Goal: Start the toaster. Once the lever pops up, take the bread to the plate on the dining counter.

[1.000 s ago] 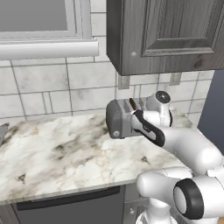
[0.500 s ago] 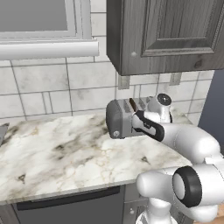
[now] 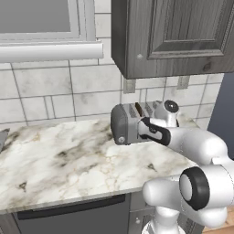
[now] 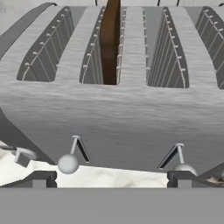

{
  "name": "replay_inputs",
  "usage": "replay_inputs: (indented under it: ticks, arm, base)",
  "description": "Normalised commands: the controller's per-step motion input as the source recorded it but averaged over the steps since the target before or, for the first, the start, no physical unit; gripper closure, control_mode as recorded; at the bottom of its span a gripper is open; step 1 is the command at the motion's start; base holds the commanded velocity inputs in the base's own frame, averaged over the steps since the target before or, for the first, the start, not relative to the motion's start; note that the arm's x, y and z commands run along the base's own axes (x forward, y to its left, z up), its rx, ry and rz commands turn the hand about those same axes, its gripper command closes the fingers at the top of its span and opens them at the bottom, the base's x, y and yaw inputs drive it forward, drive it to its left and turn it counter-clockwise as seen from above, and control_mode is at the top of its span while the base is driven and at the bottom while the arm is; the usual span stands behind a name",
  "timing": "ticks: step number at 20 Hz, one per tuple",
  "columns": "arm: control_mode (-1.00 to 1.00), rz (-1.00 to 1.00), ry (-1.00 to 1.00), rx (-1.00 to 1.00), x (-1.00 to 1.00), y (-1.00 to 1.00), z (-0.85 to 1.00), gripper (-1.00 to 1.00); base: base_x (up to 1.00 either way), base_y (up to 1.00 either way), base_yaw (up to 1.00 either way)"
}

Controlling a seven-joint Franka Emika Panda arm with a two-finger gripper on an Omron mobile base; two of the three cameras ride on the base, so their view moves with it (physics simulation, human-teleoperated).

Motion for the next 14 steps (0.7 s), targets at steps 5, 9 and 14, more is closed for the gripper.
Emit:
replay_inputs:
  ticks: [5,9,14]
  arm:
    - [-1.0,0.0,0.0,0.0,0.0,0.0,-0.11,-1.0]
    - [-1.0,0.0,0.0,0.0,0.0,0.0,-0.1,-1.0]
    - [-1.0,0.0,0.0,0.0,0.0,0.0,-0.07,-1.0]
  base:
    - [0.0,0.0,0.0]
    - [0.0,0.0,0.0]
    - [0.0,0.0,0.0]
